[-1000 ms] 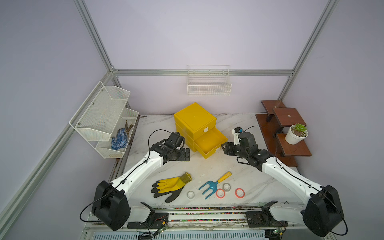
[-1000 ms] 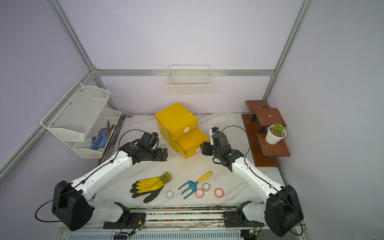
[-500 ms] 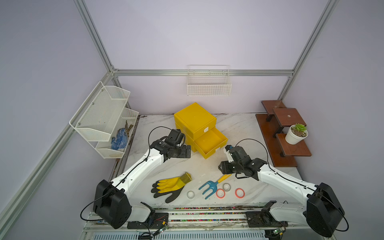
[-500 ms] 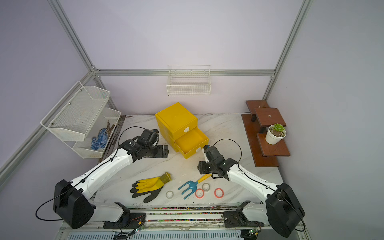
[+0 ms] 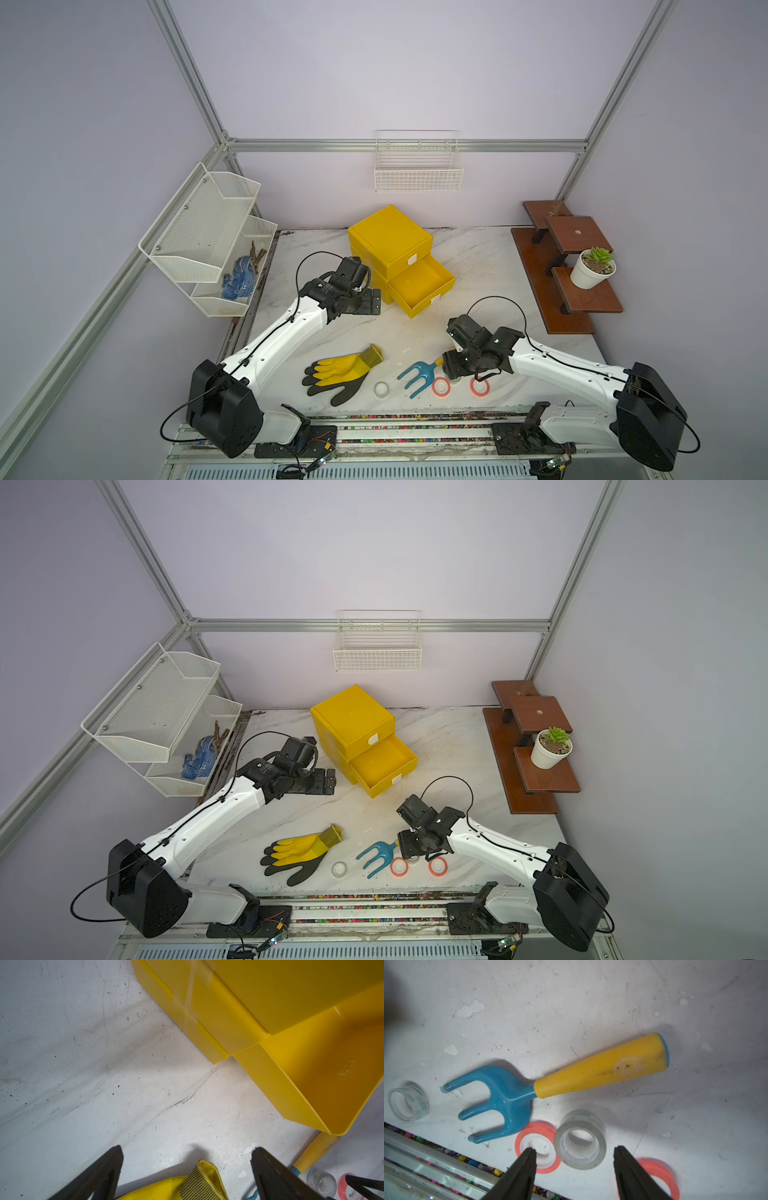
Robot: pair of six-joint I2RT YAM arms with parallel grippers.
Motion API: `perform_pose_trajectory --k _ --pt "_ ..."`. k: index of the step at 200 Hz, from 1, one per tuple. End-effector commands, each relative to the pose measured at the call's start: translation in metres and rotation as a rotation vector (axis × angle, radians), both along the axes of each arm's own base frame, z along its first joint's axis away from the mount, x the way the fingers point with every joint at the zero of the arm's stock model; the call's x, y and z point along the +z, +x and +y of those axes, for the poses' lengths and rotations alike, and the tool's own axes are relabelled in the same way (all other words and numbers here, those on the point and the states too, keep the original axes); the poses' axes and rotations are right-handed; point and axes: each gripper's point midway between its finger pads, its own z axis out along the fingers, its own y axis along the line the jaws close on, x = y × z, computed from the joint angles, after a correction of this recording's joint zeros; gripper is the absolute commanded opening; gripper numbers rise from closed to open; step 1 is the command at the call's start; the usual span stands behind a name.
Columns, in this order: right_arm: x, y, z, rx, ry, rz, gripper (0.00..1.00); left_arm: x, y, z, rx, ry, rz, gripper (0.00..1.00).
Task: Place the transparent tape into the drawer according to color
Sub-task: Pick up the tape at the center of the board.
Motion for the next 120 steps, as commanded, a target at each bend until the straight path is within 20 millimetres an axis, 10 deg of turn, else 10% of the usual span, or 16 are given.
perform_pose_trajectory --k 1,120 --pt "-0.008 -0.005 -0.006 -0.035 -0.031 0.012 0.65 0.006 0.001 0.002 -0.004 0.009 -0.026 1.00" --pt "-0.035 -0.001 -0.005 -0.062 -0.087 0.012 0.45 -0.001 0.001 0.001 -0.006 0.011 -0.009 1.00"
